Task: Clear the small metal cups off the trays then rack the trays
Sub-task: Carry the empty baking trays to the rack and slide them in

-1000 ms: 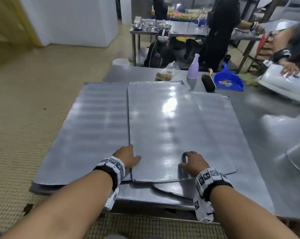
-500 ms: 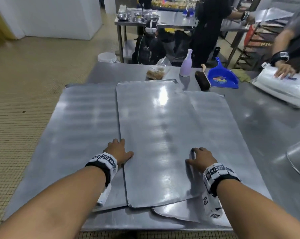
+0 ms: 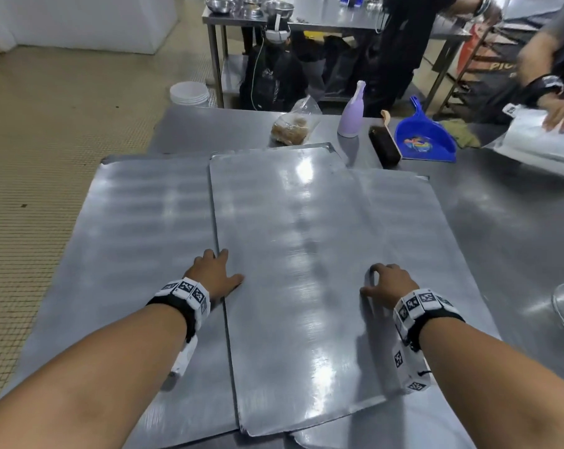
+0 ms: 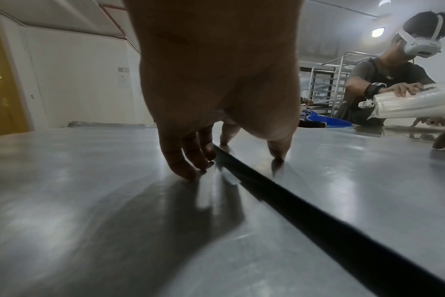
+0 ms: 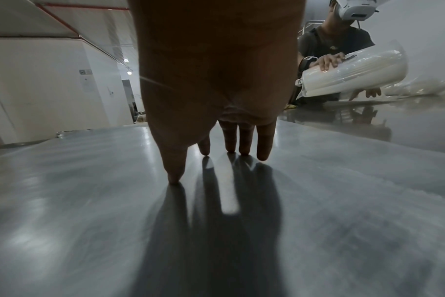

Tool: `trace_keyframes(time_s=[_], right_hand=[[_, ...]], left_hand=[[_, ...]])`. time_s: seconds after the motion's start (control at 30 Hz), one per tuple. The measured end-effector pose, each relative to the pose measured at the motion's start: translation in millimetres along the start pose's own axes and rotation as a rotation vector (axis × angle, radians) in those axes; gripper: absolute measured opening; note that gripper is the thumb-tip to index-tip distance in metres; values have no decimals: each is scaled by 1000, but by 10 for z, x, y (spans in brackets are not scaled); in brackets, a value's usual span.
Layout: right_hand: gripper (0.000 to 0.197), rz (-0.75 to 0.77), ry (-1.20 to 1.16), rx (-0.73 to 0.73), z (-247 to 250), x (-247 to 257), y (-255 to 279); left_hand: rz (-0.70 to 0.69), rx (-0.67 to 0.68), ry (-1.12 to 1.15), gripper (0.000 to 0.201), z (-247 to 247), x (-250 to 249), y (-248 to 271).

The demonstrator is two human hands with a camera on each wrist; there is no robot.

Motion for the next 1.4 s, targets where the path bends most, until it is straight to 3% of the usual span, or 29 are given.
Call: trace_keyframes(time_s=[0.37, 0.5, 0.53, 0.7, 0.77, 0.9, 1.03, 1.13, 1.23, 1.4], right_hand=[[72, 83, 40, 30, 356, -51, -641], [70, 140, 24, 40, 523, -48, -920], [73, 159, 11, 40, 568, -32, -1006], [80, 212, -105, 32, 780, 109, -1388], [82, 210, -131, 34, 829, 181, -1497], [74, 196, -127, 49, 853, 297, -1656], [51, 186, -133, 56, 802, 323, -1763], [42, 151, -190, 92, 756, 308, -1784], [47, 121, -251, 115, 712, 255, -1766], [73, 81, -323, 126, 667, 40, -1602]], left_hand=[[124, -54, 139, 85, -79, -123, -65], [232, -169, 342, 86, -126, -203, -40], [245, -229, 417, 82, -133, -216, -34], [372, -477, 684, 23, -159, -185, -3], [425, -510, 794, 22, -178, -141, 5], [426, -521, 873, 26, -231, -55, -22], [422, -520, 876, 46, -218, -86, -28], [417, -512, 853, 42, -218, -84, -28], [415, -506, 822, 33, -144, -108, -32], [394, -394, 681, 33, -55, -78, -78]])
Point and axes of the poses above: each hand's wrist, its own y-axis away from the middle knuckle, its own z-axis out of the back of the hand, x = y × z, the point moved 2 cm from there along -y, towards the middle knuckle, and after that the axes turned 13 degrees about -z, right-handed, at the moved point
